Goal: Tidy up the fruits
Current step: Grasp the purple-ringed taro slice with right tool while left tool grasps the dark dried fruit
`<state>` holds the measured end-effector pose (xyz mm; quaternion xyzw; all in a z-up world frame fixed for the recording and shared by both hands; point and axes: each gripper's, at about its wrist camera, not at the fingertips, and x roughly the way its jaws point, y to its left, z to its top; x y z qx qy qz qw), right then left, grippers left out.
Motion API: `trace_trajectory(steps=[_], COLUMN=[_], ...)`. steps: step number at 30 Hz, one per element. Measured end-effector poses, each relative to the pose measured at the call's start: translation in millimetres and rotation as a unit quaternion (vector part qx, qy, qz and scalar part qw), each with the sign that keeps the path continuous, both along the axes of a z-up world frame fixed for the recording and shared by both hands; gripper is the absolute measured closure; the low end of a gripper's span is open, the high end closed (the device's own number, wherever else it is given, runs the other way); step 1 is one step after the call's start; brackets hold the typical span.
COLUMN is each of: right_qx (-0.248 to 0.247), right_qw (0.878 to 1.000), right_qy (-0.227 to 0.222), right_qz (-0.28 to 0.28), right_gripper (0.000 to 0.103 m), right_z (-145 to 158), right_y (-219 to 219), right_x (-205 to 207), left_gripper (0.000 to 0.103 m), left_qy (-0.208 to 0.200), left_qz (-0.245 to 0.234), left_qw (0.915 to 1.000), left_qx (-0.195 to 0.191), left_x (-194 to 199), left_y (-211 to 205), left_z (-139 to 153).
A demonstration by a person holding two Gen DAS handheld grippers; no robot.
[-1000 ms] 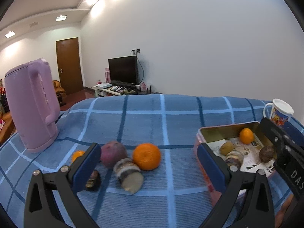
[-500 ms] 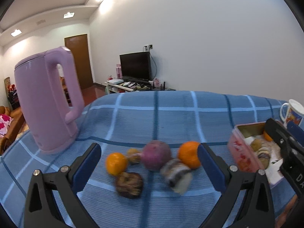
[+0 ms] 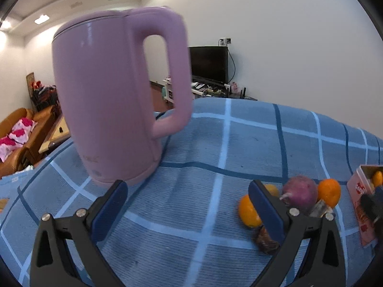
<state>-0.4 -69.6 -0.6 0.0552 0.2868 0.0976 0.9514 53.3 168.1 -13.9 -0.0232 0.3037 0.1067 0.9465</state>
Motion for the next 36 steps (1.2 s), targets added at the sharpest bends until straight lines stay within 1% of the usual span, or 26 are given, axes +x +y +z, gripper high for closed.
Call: trace_trajectory(steps=[3,6,9,11,14,17,18,19,21,24,27,28,30,32,33,34,36], right_qx=[0.017,0.029,0.038,0.043,0.055,0.055,0.053,0.049,0.047,0.056,0.068,0.067,0.053,0.039,0.032,0.027,0.024], right_qw=[0.999,0.996,0.992,0.99,0.986,0.986,0.986,0.985,0.985,0.983,0.982,0.983,0.986,0.99,0.992,0.993,0.995], right_qy=[0.032,0.063,0.098,0.121,0.144,0.143,0.143,0.146,0.148,0.147,0.143,0.137,0.117,0.09,0.077,0.067,0.055], right_qz=[0.025,0.053,0.066,0.065,0.069,0.069,0.074,0.076,0.079,0.095,0.103,0.104,0.104,0.102,0.099,0.094,0.085], right_gripper=[0.025,0.026,0.033,0.037,0.039,0.04,0.043,0.053,0.06,0.06,0.06,0.06,0.06,0.06,0.06,0.06,0.06], right_z=[-8,-17,-27,-34,-41,-41,-40,-41,-40,-39,-38,-36,-30,-23,-19,-17,-14], right_y=[10,22,32,37,41,45,46,47,46,41,33,30,25,19,16,13,8], right_x=[7,15,24,32,40,41,41,41,40,37,27,22,9,-6,-13,-17,-21], left_gripper=[0.0,0.0,0.0,0.0,0.0,0.0,0.0,0.0,0.0,0.0,0.003,0.005,0.007,0.014,0.018,0.019,0.02], left_qy=[0.001,0.003,0.008,0.01,0.015,0.017,0.018,0.019,0.021,0.03,0.042,0.048,0.058,0.08,0.088,0.096,0.107], left_qz=[0.006,0.003,-0.008,-0.016,-0.027,-0.04,-0.046,-0.052,-0.067,-0.097,-0.129,-0.145,-0.165,-0.186,-0.194,-0.2,-0.201], left_qw=[0.9998,0.9991,0.998,0.9978,0.998,0.9976,0.9973,0.997,0.9961,0.9934,0.9894,0.9866,0.9817,0.9745,0.9724,0.971,0.9718], left_qx=[-0.018,-0.042,-0.062,-0.064,-0.055,-0.053,-0.053,-0.053,-0.053,-0.053,-0.052,-0.058,-0.076,-0.095,-0.096,-0.09,-0.062], left_x=[-2,-2,-3,-3,-3,-4,-3,-4,-3,-2,-2,-1,-1,2,3,4,6], left_y=[11,17,20,17,11,6,5,3,-2,-11,-22,-25,-29,-34,-38,-42,-53], left_z=[2,3,4,4,4,5,5,5,4,1,-3,-4,-6,-12,-15,-18,-24])
